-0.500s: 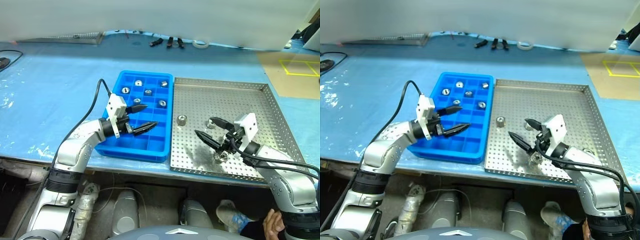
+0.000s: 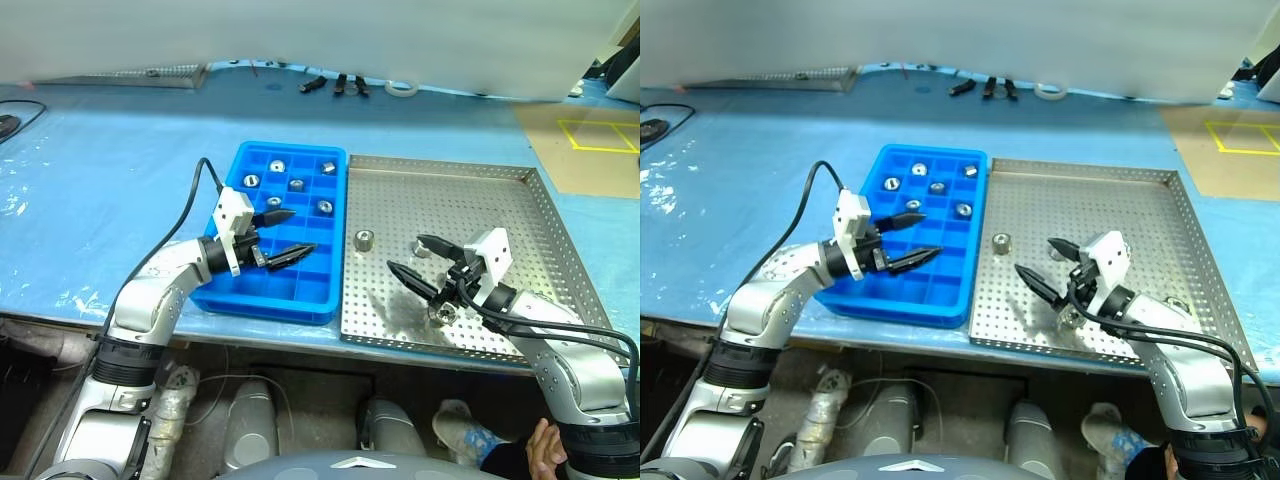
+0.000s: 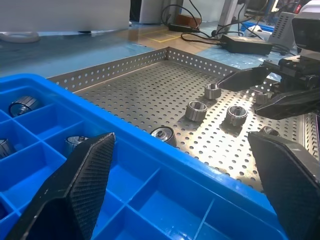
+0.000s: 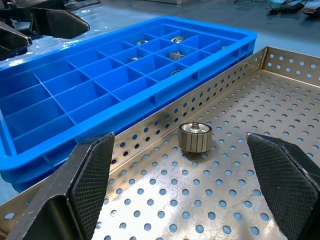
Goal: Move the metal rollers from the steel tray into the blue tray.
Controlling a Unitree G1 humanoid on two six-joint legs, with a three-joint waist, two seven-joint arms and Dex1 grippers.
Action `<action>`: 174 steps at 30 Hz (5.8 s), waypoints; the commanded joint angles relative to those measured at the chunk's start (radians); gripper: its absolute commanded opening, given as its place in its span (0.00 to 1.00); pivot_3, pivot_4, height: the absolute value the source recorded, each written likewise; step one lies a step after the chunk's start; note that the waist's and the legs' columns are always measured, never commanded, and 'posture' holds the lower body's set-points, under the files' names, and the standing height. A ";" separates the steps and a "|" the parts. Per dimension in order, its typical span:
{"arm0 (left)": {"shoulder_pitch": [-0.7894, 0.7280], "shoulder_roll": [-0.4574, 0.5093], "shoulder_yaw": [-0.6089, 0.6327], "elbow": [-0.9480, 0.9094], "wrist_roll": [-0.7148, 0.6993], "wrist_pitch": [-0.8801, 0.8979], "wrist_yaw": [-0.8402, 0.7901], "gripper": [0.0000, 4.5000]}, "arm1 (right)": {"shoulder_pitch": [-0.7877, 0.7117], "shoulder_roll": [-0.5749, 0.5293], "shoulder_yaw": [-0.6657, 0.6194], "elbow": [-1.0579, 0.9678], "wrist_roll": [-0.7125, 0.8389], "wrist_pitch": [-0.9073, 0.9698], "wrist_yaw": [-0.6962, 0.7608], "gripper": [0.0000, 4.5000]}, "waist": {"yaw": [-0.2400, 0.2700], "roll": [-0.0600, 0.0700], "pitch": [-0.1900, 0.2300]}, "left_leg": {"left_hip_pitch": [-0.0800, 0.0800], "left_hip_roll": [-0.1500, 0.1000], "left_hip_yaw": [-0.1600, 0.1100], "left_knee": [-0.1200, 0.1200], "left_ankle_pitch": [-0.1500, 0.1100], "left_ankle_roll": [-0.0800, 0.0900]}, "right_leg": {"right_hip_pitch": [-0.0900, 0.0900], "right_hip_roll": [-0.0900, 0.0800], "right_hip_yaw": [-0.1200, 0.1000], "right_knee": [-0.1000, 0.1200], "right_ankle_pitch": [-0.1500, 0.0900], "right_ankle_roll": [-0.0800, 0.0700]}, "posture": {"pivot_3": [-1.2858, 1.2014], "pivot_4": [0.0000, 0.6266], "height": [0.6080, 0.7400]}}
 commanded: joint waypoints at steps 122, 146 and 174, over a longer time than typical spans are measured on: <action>0.082 0.008 0.277 -0.404 0.226 0.345 0.156 0.41 | -0.433 0.071 0.233 -0.002 0.074 0.155 0.060 1.00 | 0.027 0.000 -0.002 | -0.018 -0.012 -0.003 0.001 -0.009 0.012 | -0.004 -0.016 -0.011 -0.014 0.000 0.005 | 0.65 0.24 1.00; -0.101 -0.096 0.019 0.121 0.423 0.054 0.446 0.41 | -0.409 0.078 0.225 -0.011 0.056 0.163 0.045 1.00 | 0.084 -0.001 -0.002 | -0.022 -0.011 -0.009 0.005 -0.001 0.000 | -0.012 -0.014 -0.012 0.002 0.000 0.006 | 0.62 0.24 1.00; -0.440 -0.156 -0.026 0.385 0.320 -0.033 0.264 0.99 | -0.321 0.065 0.088 -0.128 0.049 0.167 -0.128 1.00 | 0.056 -0.001 -0.002 | -0.021 -0.014 -0.009 0.006 0.000 -0.001 | -0.011 -0.015 -0.010 0.004 0.001 0.005 | 0.51 0.24 1.00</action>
